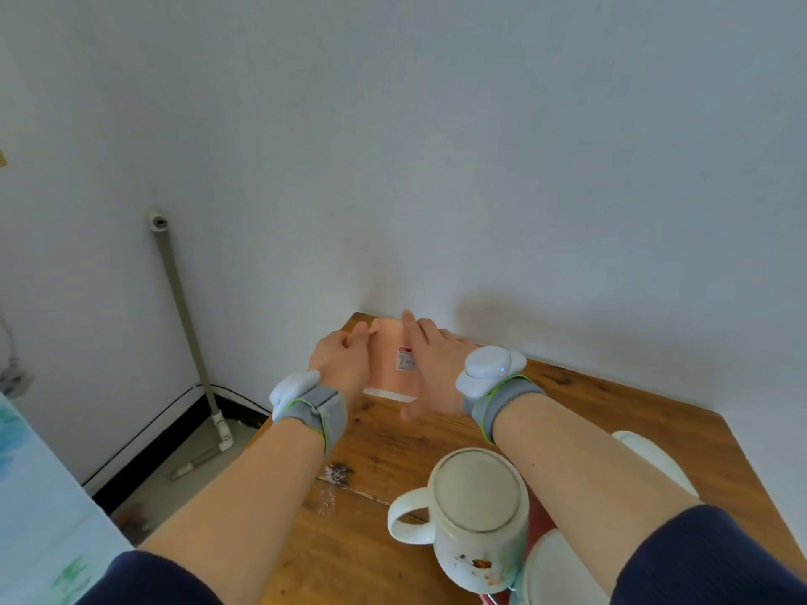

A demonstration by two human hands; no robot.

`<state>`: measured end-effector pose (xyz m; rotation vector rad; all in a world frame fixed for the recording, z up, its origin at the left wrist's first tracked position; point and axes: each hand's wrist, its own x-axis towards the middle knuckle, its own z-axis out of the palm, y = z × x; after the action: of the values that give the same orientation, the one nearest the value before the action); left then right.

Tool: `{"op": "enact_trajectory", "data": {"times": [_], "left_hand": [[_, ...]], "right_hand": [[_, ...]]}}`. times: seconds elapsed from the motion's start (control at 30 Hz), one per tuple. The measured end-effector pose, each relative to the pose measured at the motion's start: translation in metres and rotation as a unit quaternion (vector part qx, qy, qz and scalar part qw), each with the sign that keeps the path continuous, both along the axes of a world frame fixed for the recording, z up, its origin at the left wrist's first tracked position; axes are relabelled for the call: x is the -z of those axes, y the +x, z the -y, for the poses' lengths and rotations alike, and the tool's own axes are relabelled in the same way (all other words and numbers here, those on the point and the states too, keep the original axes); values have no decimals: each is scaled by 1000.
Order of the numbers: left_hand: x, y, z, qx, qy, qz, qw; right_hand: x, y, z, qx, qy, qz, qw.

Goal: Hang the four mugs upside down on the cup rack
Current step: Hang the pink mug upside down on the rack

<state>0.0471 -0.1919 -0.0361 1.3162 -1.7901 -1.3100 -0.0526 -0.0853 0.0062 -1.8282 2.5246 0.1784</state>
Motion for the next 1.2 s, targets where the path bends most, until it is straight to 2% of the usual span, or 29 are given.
{"op": "enact_trajectory", "data": {"times": [0.1, 0.2, 0.3, 0.4, 0.5, 0.6, 0.67, 0.73, 0.8, 0.9, 1.2], "left_hand": [[-30, 8, -13, 8, 8, -39, 999], [-57, 16, -26, 38, 15, -87, 995], [-85, 28, -45, 110, 58, -149, 981], [-103, 32, -62, 184, 111, -191, 958], [-105, 27, -78, 233, 165, -225, 932], [-100, 16, -95, 265, 199, -228, 916], [-95, 4, -106, 284, 211, -222, 909], [-90, -5, -116, 290, 218, -219, 906], [-83, -18, -125, 284, 217, -201, 912], [-75, -38, -134, 264, 199, -177, 927], [-51, -67, -128, 289, 147, -83, 942]], "right_hand": [[-13, 11, -16, 5, -70, -10, 997], [-35, 13, -32, 21, -104, 29, 994], [-65, 19, -60, 61, -142, 99, 983], [-90, 13, -88, 118, -173, 204, 956], [-101, 1, -115, 163, -201, 342, 903], [-101, -11, -138, 216, -253, 469, 818], [-97, -20, -150, 240, -277, 522, 770], [-91, -26, -159, 252, -281, 542, 751], [-82, -36, -169, 269, -278, 537, 749], [-67, -49, -181, 296, -261, 509, 765], [-40, -61, -190, 285, -274, 440, 806]]}}
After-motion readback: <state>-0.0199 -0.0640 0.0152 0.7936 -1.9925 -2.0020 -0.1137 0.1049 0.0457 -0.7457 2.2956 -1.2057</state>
